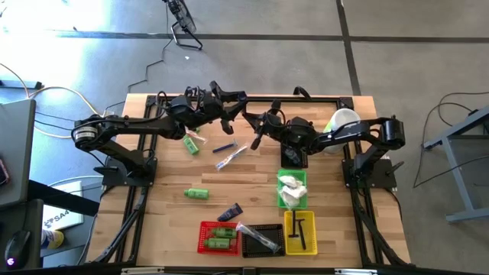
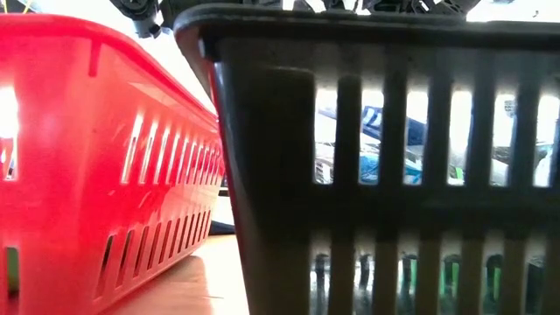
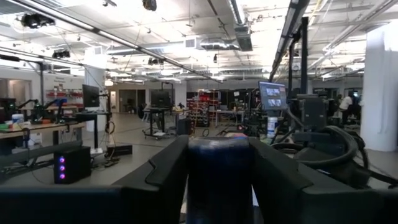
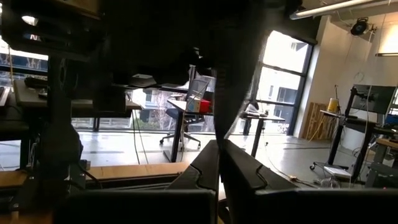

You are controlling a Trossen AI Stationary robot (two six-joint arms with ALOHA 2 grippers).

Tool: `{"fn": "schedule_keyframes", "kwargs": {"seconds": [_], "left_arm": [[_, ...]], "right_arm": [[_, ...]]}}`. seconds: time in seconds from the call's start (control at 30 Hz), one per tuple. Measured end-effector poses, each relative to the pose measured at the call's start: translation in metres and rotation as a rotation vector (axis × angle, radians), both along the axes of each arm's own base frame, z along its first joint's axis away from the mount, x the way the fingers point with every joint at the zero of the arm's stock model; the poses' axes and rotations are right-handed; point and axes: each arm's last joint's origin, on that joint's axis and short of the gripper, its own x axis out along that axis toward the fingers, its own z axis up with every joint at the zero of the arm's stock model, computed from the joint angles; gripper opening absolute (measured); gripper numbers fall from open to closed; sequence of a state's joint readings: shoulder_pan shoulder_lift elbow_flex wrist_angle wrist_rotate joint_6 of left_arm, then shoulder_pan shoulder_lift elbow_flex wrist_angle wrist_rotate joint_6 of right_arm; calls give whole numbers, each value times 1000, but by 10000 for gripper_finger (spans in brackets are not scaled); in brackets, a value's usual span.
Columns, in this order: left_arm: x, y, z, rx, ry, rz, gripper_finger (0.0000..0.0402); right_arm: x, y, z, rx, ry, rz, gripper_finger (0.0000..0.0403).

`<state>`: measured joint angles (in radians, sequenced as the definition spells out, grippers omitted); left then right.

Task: Pick & Place Travel size toiletries
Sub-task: Put the top blue shaving cream into the top black bin

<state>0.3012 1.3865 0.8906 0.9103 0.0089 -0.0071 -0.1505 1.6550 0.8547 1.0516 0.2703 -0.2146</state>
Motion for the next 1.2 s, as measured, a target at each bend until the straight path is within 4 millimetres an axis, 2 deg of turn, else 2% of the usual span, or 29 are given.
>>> {"fn": "schedule_keyframes", "kwargs": {"seconds": [0.17,0.3,0.47,0.67,0.8,0.97,1.2], "left_arm": [[0,0,0,5,1,-7,203],[-1,0,1,11,0,-2,225],[-11,-4,11,73,29,31,225],[-32,-10,24,94,108,51,216],[-46,-13,27,56,184,97,210],[-58,-13,24,1,283,204,205],[-60,-13,14,13,426,244,192]], "right_arm": [[0,0,-1,1,7,-2,3],[0,2,-1,-33,35,-69,3],[-4,13,3,-89,129,-193,3],[-22,22,15,-73,300,-336,3],[-43,28,21,43,391,-396,3],[-71,36,20,276,449,-394,3],[-98,41,1,570,568,-430,3]]}}
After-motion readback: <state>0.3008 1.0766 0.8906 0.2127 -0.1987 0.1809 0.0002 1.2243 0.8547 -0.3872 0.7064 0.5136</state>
